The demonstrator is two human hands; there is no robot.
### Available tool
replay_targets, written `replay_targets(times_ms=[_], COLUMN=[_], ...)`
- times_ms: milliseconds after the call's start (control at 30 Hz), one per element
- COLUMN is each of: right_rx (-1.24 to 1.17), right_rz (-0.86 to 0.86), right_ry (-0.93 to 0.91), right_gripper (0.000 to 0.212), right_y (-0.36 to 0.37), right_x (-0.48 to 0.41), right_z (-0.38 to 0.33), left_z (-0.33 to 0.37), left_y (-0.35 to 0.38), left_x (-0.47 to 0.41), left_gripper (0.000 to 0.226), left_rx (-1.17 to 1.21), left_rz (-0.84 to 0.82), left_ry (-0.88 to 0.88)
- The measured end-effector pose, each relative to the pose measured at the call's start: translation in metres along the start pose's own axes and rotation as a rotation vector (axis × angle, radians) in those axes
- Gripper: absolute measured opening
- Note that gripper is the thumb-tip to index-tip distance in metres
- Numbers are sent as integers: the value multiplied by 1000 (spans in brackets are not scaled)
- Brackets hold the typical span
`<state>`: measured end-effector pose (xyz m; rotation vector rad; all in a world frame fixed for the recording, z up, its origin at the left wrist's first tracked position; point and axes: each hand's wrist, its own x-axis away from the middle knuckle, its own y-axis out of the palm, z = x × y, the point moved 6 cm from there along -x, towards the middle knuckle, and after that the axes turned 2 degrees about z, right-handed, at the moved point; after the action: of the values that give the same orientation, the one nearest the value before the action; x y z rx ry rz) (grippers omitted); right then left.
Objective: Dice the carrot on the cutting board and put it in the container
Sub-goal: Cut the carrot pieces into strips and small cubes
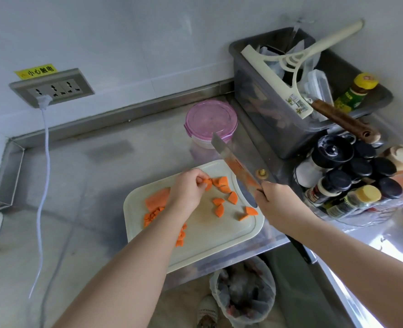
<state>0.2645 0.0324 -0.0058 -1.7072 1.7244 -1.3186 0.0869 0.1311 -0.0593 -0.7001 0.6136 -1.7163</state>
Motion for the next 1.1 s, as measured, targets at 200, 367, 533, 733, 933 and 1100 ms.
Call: replay_targets(times_ms=[200,367,533,733,933,1100], right_rx=[-29,-40,-43,-39,-40,-47], right_rz=[-4,-28,-30,-11,4,-1], right_ry=[19,2,9,25,34,42], right_gripper=[35,34,33,36,39,38], right_y=[-2,3,1,-4,-7,-4], right_x=[-5,-6,-2,0,0,0], right_z=[6,1,2,11,15,17], left_z=[-14,2,12,35,43,40], left_y=[2,15,-1,13,33,33], left_x=[47,47,16,-12,-23,-17], left_gripper=[16,11,17,39,31,23], left_rx=[-158,-309,-261,-435,-547,-354], left_rz=[-499,-527,-146,-20,-51,-142], left_ry=[14,217,241,187,163,185])
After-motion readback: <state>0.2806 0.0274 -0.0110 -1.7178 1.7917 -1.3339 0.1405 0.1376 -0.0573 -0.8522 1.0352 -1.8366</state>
